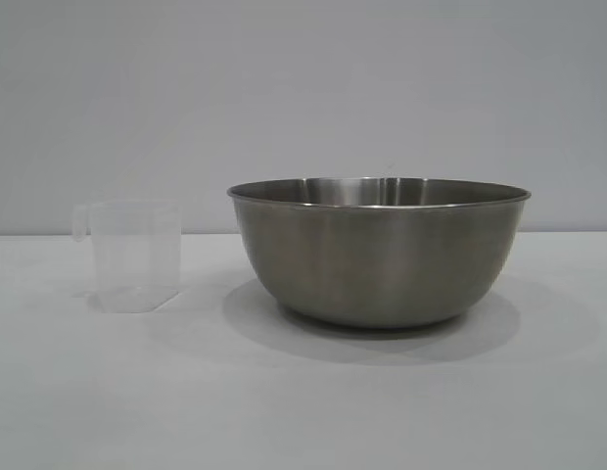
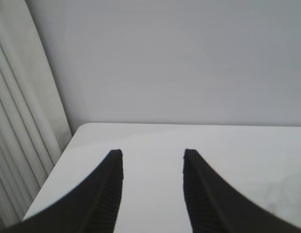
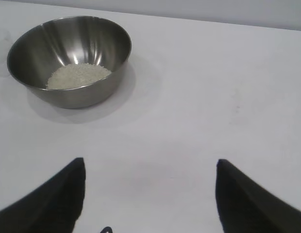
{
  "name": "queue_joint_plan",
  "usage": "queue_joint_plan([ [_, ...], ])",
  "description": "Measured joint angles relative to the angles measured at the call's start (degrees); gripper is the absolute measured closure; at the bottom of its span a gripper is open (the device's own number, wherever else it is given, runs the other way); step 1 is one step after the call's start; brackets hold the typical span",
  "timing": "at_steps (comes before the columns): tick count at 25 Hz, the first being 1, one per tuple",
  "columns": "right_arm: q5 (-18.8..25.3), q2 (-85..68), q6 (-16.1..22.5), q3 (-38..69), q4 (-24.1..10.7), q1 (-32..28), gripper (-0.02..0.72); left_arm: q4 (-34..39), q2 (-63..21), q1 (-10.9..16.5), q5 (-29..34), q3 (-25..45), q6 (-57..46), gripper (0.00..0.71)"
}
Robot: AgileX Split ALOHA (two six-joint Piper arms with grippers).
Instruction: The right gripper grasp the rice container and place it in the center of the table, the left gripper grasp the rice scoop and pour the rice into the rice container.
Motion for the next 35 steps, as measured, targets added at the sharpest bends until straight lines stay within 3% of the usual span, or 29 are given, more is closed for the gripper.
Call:
queue_joint_plan([
  [8, 0.08, 0.00, 0.00, 0.00, 0.00, 0.00, 0.195, -2.23, -2.22, 0.00, 11.98, -6.12, 1.05, 0.460],
  [18, 0.08, 0.00, 0.00, 0.00, 0.00, 0.00, 0.195, -5.14, -2.22, 0.00, 28.92, -6.89, 1.27, 0.460],
  [35, 0.08, 0.00, 0.00, 0.00, 0.00, 0.00, 0.195, -5.36, -2.41, 0.00, 29.38, -5.86, 1.06, 0.460],
])
